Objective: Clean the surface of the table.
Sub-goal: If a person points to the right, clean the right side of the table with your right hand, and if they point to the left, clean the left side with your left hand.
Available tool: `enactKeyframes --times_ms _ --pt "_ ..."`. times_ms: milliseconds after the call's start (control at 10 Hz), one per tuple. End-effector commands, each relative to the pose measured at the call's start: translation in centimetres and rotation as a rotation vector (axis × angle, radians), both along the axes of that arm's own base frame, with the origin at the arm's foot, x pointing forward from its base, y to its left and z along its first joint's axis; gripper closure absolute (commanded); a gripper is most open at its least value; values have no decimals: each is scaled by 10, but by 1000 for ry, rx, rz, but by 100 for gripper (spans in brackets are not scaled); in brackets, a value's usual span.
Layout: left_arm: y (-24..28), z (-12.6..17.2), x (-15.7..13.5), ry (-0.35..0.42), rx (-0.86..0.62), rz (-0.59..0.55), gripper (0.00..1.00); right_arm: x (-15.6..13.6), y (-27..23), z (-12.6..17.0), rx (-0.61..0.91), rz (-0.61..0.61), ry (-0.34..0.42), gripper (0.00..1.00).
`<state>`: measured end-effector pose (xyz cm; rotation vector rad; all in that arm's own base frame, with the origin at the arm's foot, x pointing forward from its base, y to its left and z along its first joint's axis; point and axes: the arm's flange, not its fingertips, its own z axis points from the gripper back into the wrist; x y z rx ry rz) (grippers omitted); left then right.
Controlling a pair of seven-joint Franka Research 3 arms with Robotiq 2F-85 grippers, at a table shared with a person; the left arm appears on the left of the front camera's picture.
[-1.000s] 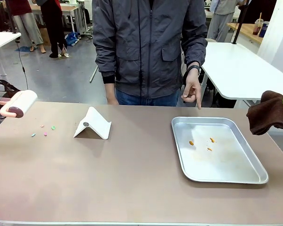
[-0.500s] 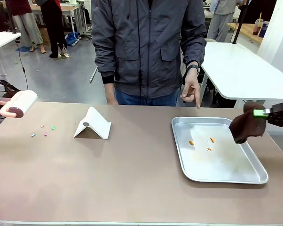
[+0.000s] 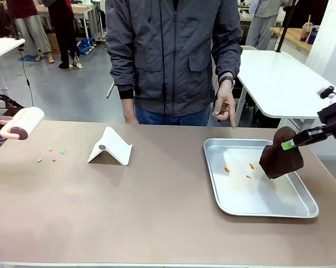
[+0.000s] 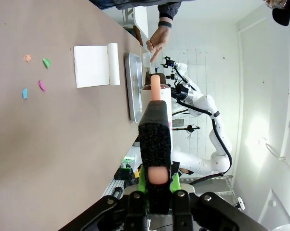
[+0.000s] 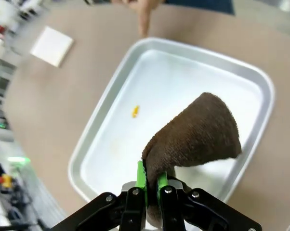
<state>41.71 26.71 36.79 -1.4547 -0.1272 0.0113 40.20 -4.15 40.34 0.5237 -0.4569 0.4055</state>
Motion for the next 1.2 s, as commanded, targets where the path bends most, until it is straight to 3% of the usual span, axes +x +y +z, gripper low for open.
enactKeyframes --times_ms 0,500,1100 --pt "0 3 -1 -4 -1 -3 84 5 11 -10 -153 -34 20 91" --pt "0 3 -1 -4 -1 -3 84 31 38 -50 -307 -73 -14 91" --pt "0 3 -1 -4 -1 -3 84 46 68 -93 -92 -40 46 91"
